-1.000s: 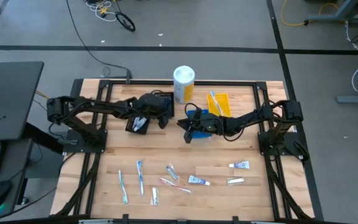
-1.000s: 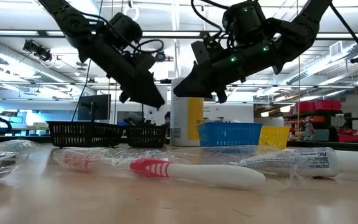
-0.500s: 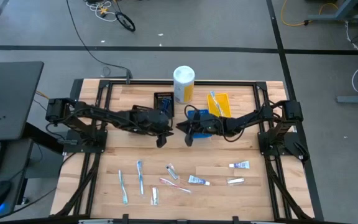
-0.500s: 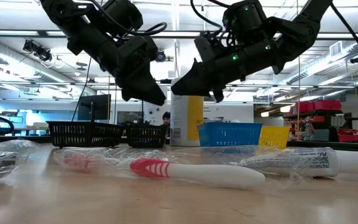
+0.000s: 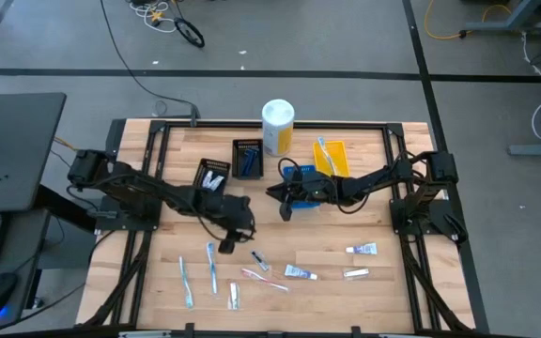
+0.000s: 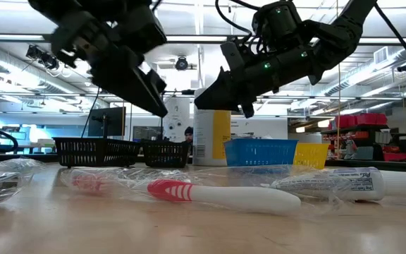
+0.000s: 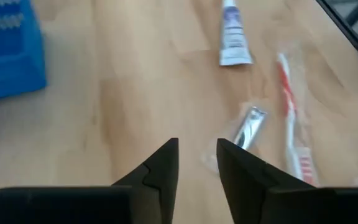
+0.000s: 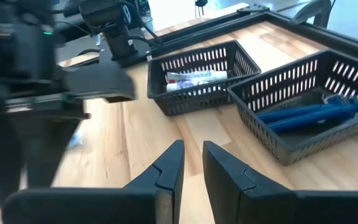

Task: Pick & Place Travel size toiletries
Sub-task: Put the silver nail cutter into the blue bin

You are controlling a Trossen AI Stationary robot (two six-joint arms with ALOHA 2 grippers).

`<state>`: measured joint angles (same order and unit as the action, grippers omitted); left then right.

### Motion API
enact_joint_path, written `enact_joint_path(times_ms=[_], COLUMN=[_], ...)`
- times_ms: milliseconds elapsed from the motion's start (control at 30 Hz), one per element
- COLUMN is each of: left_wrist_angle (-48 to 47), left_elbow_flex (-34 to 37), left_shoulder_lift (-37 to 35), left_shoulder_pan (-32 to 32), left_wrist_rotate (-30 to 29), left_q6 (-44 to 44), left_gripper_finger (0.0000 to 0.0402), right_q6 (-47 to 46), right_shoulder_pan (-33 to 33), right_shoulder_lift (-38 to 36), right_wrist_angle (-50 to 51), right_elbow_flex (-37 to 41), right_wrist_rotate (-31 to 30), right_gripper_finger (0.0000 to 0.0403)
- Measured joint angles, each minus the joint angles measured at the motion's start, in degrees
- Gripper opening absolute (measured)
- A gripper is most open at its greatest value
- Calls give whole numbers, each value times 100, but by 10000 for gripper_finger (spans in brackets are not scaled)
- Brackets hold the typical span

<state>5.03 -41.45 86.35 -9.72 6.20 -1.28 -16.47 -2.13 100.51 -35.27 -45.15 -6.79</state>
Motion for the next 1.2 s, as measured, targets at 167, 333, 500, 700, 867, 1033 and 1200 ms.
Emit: enact_joint_path(times_ms=[167,333,500,700,867,1033,1200], left_wrist_angle=[285,777,738,744,826,1047,1244], left_elbow_flex=[-2,-3,3,-11,-2,-2,-2], left_shoulder_lift=[194,749,951,872,874,874,874], left_shoulder_pan=[-356,-539,-628,-669,-659,-660,-660], left_wrist_rotate=[-192,-292,-689,-1377,-2104,-2722,-2781], left_q6=[-161,-161,-49,-13,-120,-111,-111], left_gripper_finger=[164,194,197,187,186,185,185], right_q6=[-396,-705,-474,607,1457,1777,1213], right_shoulder_pan=[75,259,647,1077,1295,1353,1329], right_shoulder_lift=[0,0,0,0,0,0,0], right_wrist_angle=[181,343,503,424,423,379,186], right_elbow_flex=[0,0,0,0,0,0,0], right_wrist_rotate=[1,60,344,225,151,-944,-1664], right_gripper_finger=[67,67,67,67,67,67,67])
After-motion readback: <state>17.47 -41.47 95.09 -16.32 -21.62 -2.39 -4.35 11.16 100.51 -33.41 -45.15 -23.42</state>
